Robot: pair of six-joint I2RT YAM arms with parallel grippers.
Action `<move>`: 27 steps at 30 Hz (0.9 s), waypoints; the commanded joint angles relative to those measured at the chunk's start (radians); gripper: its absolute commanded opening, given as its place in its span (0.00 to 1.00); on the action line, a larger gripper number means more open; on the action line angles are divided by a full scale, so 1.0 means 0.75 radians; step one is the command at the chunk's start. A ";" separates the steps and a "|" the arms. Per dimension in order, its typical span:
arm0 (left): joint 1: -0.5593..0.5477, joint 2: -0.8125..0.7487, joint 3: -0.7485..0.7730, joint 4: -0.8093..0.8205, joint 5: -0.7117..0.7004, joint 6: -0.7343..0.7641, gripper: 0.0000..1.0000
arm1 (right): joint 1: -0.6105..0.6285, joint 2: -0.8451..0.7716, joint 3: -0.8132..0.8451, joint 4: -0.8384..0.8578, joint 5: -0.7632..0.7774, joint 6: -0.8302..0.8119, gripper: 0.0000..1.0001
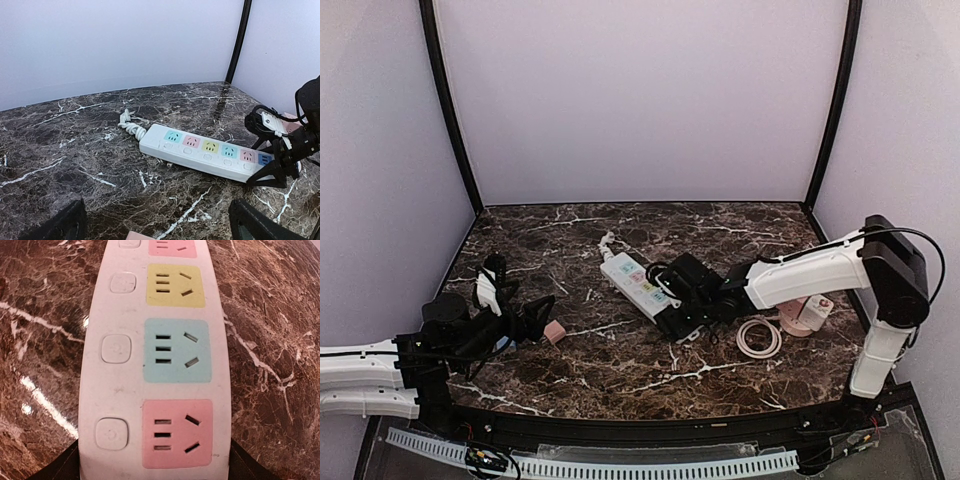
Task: Insert the plug
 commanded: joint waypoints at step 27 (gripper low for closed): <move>0.004 0.004 -0.009 -0.002 0.010 -0.002 1.00 | 0.358 -0.234 -0.338 -0.240 -0.055 0.148 0.48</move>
